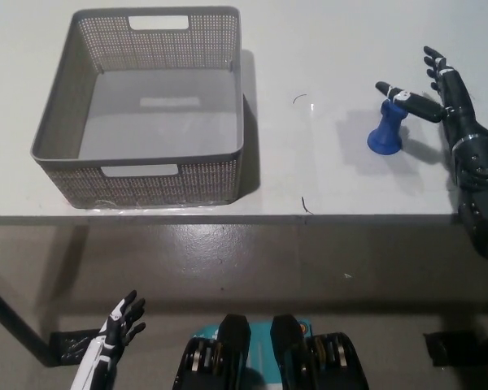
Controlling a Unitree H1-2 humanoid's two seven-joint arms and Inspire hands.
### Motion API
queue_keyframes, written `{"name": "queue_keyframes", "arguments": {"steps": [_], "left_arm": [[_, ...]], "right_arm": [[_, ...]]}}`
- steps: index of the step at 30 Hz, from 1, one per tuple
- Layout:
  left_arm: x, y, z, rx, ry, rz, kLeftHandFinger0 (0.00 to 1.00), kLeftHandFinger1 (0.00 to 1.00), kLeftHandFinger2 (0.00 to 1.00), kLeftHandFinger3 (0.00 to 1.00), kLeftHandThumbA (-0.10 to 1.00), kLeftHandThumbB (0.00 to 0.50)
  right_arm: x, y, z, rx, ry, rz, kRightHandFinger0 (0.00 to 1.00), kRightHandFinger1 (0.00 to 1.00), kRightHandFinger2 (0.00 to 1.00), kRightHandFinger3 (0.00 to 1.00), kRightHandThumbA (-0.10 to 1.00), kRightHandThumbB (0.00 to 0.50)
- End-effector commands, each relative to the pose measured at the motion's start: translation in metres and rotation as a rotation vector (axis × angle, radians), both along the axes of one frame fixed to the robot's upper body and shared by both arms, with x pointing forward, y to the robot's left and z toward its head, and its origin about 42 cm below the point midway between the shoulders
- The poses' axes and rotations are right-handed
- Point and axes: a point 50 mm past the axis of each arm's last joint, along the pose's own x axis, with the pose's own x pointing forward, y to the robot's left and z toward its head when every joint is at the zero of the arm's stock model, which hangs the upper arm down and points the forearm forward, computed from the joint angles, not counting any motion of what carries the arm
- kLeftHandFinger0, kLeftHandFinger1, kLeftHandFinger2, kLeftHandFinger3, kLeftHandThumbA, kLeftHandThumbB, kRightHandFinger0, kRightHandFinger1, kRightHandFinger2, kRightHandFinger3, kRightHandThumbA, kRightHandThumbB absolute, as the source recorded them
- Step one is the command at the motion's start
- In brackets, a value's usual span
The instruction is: Use the right hand to pick up a chess pieces and put it into a container on the left hand side
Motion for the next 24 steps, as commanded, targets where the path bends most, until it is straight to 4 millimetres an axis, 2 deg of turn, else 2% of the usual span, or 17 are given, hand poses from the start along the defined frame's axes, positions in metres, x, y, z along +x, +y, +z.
{"name": "queue_keyframes", "arguments": {"steps": [1,2,3,5,6,8,13,15,21,24], "left_arm": [[0.006,0.000,0.010,0.020,-0.047,-0.020,1.00,1.00,1.00,1.00,1.00,0.183],[0.007,0.001,0.010,0.021,-0.051,-0.022,1.00,1.00,1.00,1.00,1.00,0.182],[0.008,0.001,0.011,0.014,-0.053,-0.024,1.00,1.00,1.00,1.00,1.00,0.178],[0.008,0.001,0.011,0.013,-0.053,-0.024,1.00,1.00,1.00,1.00,1.00,0.178],[0.010,-0.001,0.011,0.011,-0.054,-0.025,1.00,1.00,1.00,1.00,1.00,0.185],[0.011,-0.001,0.010,0.009,-0.050,-0.024,1.00,1.00,1.00,1.00,1.00,0.189],[0.013,-0.001,0.012,0.012,-0.049,-0.018,1.00,1.00,1.00,1.00,1.00,0.199],[0.012,-0.002,0.012,0.010,-0.050,-0.024,1.00,1.00,1.00,1.00,1.00,0.196],[0.011,-0.003,0.011,0.005,-0.043,-0.019,1.00,1.00,1.00,1.00,1.00,0.202],[0.013,-0.002,0.011,0.010,-0.052,-0.024,1.00,1.00,1.00,1.00,1.00,0.216]], "right_arm": [[0.013,0.008,0.037,-0.025,-0.101,0.015,1.00,1.00,1.00,1.00,1.00,0.393],[0.012,0.010,0.035,-0.017,-0.099,0.019,1.00,1.00,1.00,1.00,1.00,0.395],[0.012,0.011,0.034,-0.026,-0.095,0.022,1.00,1.00,1.00,1.00,1.00,0.427],[0.012,0.012,0.034,-0.027,-0.095,0.023,1.00,1.00,1.00,1.00,1.00,0.430],[0.012,0.013,0.031,-0.043,-0.092,0.025,1.00,1.00,1.00,1.00,1.00,0.451],[0.011,0.017,0.027,-0.047,-0.079,0.030,1.00,1.00,1.00,1.00,1.00,0.426],[0.010,0.018,0.021,-0.039,-0.050,0.033,1.00,1.00,1.00,1.00,1.00,0.422],[0.007,0.015,0.011,-0.061,-0.019,0.034,1.00,1.00,1.00,1.00,1.00,0.390],[0.002,0.012,-0.004,-0.063,0.028,0.029,1.00,1.00,1.00,1.00,1.00,0.399],[0.000,0.010,-0.010,-0.072,0.041,0.028,1.00,1.00,1.00,1.00,0.99,0.388]]}}
